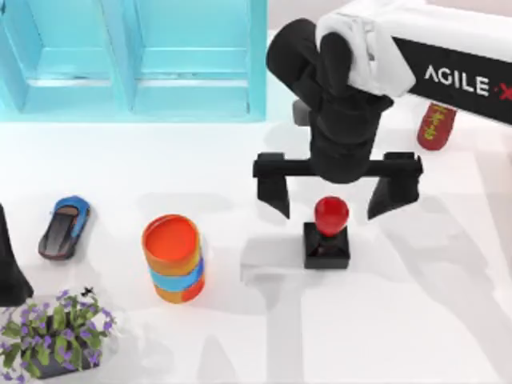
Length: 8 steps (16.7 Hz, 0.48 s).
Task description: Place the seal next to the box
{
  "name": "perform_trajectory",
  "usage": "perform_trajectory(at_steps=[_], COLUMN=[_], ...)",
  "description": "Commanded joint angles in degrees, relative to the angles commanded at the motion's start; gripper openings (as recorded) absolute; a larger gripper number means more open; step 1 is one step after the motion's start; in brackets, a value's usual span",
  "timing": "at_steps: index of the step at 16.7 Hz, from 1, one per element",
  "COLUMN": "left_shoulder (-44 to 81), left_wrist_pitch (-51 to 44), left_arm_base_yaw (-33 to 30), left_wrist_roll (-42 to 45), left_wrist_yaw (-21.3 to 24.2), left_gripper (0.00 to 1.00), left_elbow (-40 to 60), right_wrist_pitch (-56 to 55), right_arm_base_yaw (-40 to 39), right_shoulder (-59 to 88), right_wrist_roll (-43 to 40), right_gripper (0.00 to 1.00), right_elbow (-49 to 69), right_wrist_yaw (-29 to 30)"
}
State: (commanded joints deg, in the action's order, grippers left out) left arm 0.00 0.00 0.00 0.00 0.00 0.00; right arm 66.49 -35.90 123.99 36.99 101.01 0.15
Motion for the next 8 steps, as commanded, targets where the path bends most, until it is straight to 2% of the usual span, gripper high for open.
perform_trajectory(at_steps=[3,7,8], left_shoulder=[0.0,0.0,0.0], left_wrist_pitch=[0.0,0.0,0.0], left_arm_base_yaw=[0.0,0.0,0.0], left_wrist_roll=[0.0,0.0,0.0], left_wrist_yaw=[0.0,0.0,0.0], left_gripper=[1.0,1.0,1.0], left_elbow=[0.0,0.0,0.0], right_wrist_pitch=[-5.21,-5.76,-5.76], right_arm_base_yaw=[-0.15,-0.17,-0.17], right_shoulder=[0.71,0.81,0.81], right_wrist_roll=[0.16,0.19,0.19], right_gripper=[1.0,1.0,0.92], right_elbow=[-4.96,-5.49,-5.49], right_wrist_yaw=[0.01,0.01,0.01])
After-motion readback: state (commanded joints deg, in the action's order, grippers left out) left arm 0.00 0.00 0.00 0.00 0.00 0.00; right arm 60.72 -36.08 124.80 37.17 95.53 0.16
